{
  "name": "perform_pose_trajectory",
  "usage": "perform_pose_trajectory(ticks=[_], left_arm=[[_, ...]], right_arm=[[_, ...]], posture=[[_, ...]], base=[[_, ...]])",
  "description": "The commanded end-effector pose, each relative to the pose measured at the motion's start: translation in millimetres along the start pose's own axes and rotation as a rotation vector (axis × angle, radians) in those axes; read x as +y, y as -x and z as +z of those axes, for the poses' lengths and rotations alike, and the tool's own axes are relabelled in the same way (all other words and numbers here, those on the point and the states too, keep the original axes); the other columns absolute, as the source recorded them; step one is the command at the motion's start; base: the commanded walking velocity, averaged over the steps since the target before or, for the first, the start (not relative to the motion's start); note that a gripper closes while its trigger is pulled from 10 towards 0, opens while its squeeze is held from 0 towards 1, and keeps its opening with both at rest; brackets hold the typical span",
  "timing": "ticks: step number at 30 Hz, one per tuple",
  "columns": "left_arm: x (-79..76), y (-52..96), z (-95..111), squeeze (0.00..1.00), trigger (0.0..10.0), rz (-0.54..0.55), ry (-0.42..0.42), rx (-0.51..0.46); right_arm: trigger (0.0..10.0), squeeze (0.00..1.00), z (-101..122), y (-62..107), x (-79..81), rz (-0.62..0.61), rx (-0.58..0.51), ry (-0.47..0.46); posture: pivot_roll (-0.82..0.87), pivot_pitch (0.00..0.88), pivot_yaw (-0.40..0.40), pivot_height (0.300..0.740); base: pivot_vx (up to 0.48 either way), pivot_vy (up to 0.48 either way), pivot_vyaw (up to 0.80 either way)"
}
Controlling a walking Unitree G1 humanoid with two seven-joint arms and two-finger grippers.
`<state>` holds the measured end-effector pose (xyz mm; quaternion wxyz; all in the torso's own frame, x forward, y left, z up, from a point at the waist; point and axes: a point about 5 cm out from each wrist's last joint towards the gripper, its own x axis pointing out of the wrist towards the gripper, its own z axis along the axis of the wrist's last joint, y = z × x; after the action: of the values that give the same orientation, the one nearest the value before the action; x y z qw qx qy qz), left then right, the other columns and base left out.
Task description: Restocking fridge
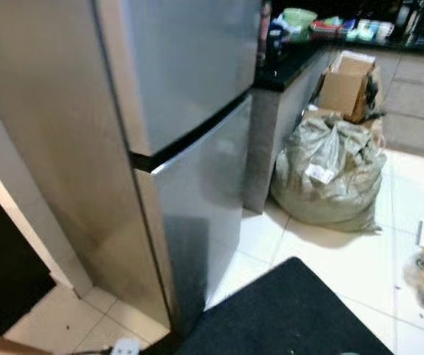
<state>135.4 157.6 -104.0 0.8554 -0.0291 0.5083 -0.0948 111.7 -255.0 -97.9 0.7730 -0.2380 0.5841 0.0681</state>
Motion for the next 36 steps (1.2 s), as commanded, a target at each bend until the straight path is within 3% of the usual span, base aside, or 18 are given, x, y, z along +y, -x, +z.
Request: perform_pose_trajectory(ticks=[1,13,19,29,36], left_arm=[[-1.8,0.9,-9,0.00,10.0,0.007,0.025,0.029],[3.7,1.8,-7,0.00,10.0,0.034,0.033,0.020],[5.2,2.4,-8,0.00,10.0,0.034,0.037,0.020],[7.3,2.5,-6,0.00,10.0,0.037,0.027,0.010],[19.0,3.2,13,0.00,10.0,0.067,0.086,-0.083]], right_arm=[[10.0,0.00,5,-0.1,-1.3,0.005,-0.024,0.017],[10.0,0.00,6,-0.1,0.2,0.034,-0.033,0.009],[10.0,0.00,5,0.0,-1.2,0.019,-0.028,0.011],[10.0,0.00,6,0.0,-1.3,0.020,-0.031,0.008],[10.0,0.00,6,0.1,-2.5,0.015,-0.030,0.009]], posture=[[-0.05,0.000,-0.021,0.740],[-0.05,0.000,-0.022,0.740],[-0.05,0.000,-0.022,0.740],[-0.05,0.000,-0.022,0.740],[-0.05,0.000,-0.021,0.740]], base=[[0.000,-0.266,0.00],[0.000,0.000,0.72],[0.000,0.000,0.00],[0.000,-0.467,0.00],[0.000,0.000,0.00]])
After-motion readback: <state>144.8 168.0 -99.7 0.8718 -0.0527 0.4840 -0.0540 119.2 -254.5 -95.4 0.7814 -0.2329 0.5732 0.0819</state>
